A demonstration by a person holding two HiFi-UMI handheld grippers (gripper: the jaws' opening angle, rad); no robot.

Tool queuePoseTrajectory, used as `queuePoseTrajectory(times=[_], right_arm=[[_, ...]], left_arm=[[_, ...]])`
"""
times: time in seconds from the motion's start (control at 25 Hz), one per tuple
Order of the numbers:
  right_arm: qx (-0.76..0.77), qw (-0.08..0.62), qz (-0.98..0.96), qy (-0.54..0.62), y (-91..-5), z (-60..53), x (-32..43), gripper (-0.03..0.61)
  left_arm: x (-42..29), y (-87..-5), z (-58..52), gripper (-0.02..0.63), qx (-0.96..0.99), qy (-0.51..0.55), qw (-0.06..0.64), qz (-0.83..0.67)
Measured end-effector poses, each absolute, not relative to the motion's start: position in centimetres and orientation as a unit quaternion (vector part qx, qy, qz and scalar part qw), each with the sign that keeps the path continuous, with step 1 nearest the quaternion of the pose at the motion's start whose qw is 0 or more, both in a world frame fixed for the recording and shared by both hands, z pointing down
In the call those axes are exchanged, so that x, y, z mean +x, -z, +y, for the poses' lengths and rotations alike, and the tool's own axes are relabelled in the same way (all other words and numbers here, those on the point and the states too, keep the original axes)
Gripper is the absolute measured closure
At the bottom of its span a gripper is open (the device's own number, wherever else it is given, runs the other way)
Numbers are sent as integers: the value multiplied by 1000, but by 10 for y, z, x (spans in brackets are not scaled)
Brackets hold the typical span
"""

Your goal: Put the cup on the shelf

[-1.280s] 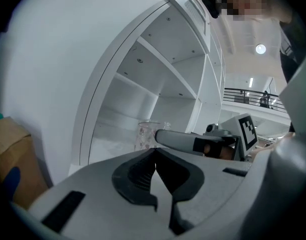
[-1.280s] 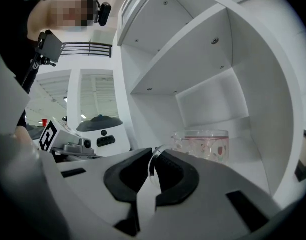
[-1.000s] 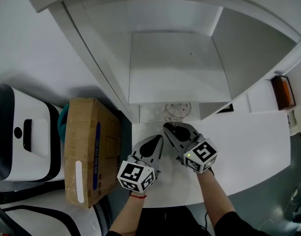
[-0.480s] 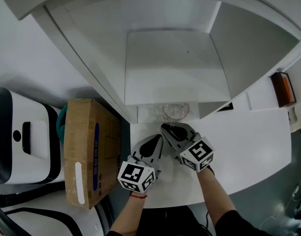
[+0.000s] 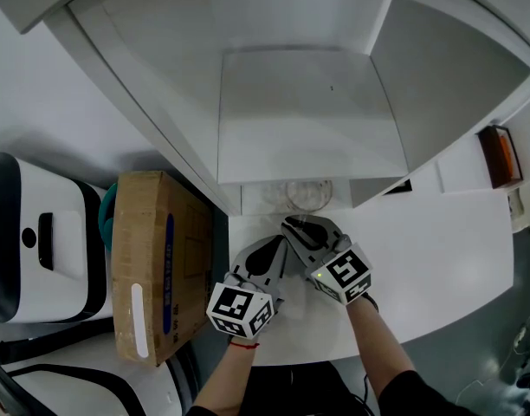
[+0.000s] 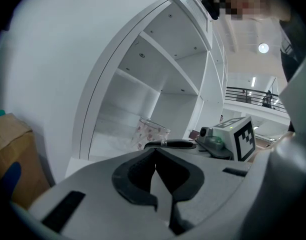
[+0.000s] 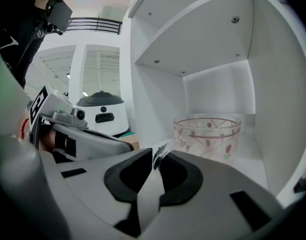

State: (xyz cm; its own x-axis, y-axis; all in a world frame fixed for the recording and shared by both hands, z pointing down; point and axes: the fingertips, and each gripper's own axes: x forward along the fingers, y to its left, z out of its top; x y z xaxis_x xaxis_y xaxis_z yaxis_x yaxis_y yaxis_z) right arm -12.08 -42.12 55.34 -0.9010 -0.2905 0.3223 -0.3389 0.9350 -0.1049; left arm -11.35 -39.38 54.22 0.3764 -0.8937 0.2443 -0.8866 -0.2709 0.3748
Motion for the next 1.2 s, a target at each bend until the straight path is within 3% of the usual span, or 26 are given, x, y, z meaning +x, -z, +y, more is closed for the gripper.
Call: queuePoseTrajectory(times=[0.32, 1.2], right_arm=[[182, 144, -969, -89, -552, -423, -113, 525], [227, 111, -961, -115, -541, -418, -82, 529]], left_arm=[[-112, -544, -393, 604, 798, 8, 232, -556], [-95, -544, -407, 604, 807, 5, 233, -542]])
